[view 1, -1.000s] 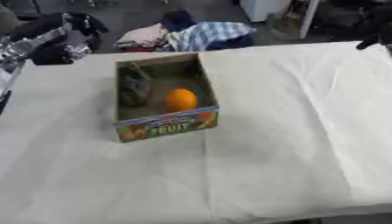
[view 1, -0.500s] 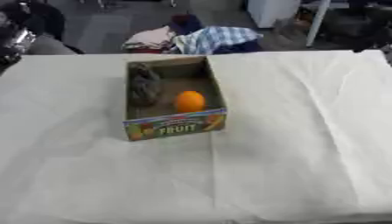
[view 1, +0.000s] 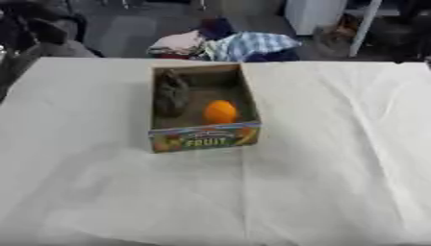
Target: Pick up objects on the table and place them in the box.
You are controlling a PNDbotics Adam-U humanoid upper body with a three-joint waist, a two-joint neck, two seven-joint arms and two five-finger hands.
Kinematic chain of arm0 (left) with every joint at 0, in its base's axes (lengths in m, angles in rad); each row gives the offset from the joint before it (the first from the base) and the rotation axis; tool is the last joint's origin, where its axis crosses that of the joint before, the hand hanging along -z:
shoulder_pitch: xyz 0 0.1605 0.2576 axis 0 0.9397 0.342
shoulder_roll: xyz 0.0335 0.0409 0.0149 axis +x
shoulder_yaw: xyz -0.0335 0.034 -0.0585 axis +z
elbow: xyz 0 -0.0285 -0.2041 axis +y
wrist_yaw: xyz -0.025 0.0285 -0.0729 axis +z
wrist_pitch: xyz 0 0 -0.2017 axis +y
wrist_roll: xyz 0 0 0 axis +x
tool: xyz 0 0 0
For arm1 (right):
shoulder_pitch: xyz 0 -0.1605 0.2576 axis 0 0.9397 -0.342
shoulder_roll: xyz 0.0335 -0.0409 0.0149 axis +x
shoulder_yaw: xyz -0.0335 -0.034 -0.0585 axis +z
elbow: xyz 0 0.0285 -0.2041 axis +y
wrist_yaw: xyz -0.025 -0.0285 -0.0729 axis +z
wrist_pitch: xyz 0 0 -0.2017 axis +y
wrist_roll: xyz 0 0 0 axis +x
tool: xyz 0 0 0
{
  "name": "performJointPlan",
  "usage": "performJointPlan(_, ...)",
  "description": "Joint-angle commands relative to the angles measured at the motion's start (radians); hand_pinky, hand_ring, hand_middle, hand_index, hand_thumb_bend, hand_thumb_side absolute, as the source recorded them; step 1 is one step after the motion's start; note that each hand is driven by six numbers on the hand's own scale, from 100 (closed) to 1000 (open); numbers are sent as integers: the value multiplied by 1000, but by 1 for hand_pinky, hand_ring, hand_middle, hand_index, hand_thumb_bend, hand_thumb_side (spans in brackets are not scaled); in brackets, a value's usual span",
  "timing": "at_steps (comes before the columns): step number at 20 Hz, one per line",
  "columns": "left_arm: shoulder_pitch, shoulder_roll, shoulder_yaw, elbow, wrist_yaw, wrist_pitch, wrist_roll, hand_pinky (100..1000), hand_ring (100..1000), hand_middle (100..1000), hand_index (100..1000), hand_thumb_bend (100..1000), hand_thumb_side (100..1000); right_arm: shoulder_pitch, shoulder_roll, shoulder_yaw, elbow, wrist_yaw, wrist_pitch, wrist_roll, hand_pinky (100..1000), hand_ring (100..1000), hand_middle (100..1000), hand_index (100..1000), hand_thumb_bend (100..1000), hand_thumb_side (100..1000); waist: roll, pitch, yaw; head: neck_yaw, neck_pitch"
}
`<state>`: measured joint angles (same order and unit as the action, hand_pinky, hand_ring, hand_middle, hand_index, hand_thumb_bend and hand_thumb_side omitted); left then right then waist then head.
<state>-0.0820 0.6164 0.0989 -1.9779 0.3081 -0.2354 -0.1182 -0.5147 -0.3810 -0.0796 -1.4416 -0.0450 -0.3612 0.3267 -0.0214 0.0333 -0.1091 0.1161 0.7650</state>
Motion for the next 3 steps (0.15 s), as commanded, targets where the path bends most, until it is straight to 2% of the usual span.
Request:
performJointPlan(1,13,-24,21,-21,-20,28,-6,707,675,691,803,149,765,-7,-18,-7,-21,-10,4,1,569,644,629,840,100,585,0,-11,4,3,5)
performJointPlan(3,28,-44,23,-19,-32,43,-11,708,675,691,803,153,775,-5,-16,-6,-22,-12,5,3,568,644,630,840,100,586,-1,-11,6,6,5)
